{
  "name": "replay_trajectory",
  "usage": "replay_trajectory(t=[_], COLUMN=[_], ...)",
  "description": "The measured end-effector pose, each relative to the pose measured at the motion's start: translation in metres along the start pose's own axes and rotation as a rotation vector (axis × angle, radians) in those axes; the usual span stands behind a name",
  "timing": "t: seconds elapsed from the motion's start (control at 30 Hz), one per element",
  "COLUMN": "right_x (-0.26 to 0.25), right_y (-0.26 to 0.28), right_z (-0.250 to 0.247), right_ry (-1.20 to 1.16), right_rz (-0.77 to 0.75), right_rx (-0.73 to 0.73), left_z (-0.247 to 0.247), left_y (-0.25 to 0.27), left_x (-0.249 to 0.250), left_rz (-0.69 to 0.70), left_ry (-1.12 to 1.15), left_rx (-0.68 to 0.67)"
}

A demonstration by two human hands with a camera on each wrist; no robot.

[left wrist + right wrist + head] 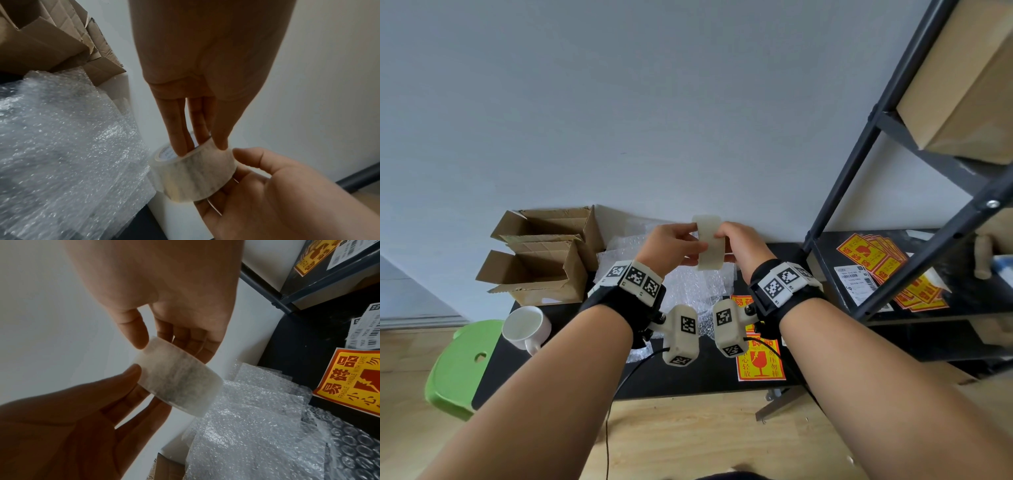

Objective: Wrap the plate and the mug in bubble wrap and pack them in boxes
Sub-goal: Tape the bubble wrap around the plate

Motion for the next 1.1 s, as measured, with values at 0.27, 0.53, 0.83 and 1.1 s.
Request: replay_trajectory(t=[0.27, 0.53, 0.83, 1.1], right_x=[-0.005, -0.011, -0.001, 0.001], right_y=[0.005, 0.009, 0.004, 0.003], right_z=[-0.005, -0.001, -0.005, 0.001], right_ry=[0.092, 0.165, 0.025, 0.054], right_rz=[0.02, -0.052, 0.01, 0.055], right_rx=[0.008, -0.01, 0.028, 0.012], left_z=[0.002, -0.004, 0.007, -0.002], left_y=[-0.002, -0.004, -0.001, -0.001], left_x=[0.001, 0.001, 0.003, 0.001], left_rz=[-0.007, -0.03, -0.002, -0.012], left_ry=[0.039, 0.128, -0.088, 0.017], left_rx=[0.031, 0.092, -0.011, 0.063])
Point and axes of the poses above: each hand's wrist, its own y-axis away from the middle knuckle, its own z-axis out of the palm, x = y × z, the point moved 9 cm from there along -y, towards the middle knuckle, and after that the axes turned 14 degrees about y, right-handed, at the moved point
